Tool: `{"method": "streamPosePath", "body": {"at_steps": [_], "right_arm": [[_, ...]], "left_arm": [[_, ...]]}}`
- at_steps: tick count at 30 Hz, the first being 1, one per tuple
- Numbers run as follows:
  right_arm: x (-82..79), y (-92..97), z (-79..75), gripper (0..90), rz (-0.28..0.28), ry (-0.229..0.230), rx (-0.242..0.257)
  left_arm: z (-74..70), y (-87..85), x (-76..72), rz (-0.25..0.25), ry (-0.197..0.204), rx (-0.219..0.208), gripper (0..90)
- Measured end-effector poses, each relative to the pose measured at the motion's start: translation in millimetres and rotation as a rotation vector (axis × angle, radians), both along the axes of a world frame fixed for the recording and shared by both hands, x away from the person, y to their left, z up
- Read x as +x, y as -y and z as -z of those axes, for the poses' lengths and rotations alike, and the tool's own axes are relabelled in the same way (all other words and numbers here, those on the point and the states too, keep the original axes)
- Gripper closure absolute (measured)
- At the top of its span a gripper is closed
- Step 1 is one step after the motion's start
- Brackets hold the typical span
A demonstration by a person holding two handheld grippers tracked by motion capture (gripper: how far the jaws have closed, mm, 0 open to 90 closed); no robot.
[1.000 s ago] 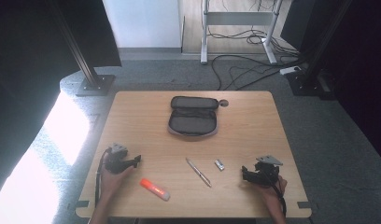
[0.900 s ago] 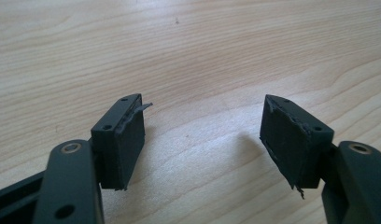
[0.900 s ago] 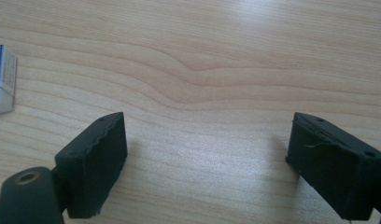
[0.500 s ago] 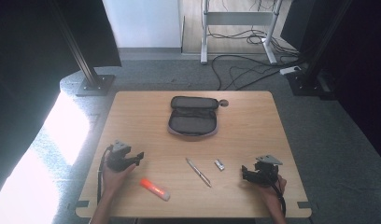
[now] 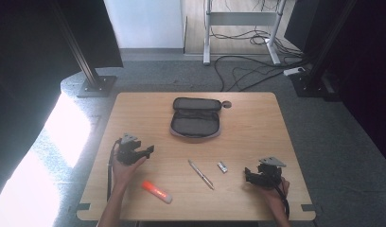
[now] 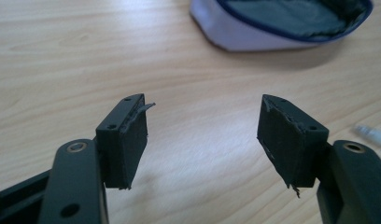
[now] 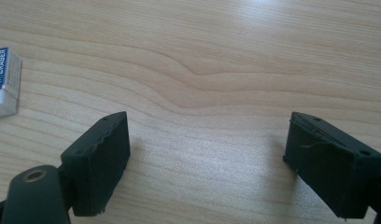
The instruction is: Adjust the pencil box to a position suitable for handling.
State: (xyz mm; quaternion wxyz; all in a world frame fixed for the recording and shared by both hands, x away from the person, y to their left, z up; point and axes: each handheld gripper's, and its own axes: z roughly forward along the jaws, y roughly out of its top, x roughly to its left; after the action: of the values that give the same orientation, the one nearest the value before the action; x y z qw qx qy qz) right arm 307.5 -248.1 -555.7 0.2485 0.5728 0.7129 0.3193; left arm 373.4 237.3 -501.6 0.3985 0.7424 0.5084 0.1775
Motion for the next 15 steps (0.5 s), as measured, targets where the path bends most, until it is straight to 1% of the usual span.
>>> {"method": "streamPosePath", "body": {"at_steps": [2,3,4,7,13,15], "right_arm": [[0.0,0.0,0.0,13.9,0.000,0.000,0.000],[0.0,0.0,0.0,13.9,0.000,0.000,0.001],[0.0,0.0,0.0,13.9,0.000,0.000,0.001],[0.0,0.0,0.0,13.9,0.000,0.000,0.000],[-0.1,-0.1,0.0,13.9,0.001,0.000,0.000],[-0.1,-0.1,0.0,14.1,0.002,0.001,-0.002]], "left_arm": [[-2.7,3.9,4.5,0.003,0.000,0.001,34.1],[-4.2,7.0,9.0,0.006,-0.003,-0.002,34.2],[-4.2,7.0,9.0,0.006,-0.003,-0.002,34.3],[-4.7,10.9,17.1,0.014,-0.002,0.014,34.3],[-3.4,9.9,31.8,0.009,-0.023,0.003,34.2],[-5.1,10.4,37.6,0.006,-0.027,0.001,34.1]]}}
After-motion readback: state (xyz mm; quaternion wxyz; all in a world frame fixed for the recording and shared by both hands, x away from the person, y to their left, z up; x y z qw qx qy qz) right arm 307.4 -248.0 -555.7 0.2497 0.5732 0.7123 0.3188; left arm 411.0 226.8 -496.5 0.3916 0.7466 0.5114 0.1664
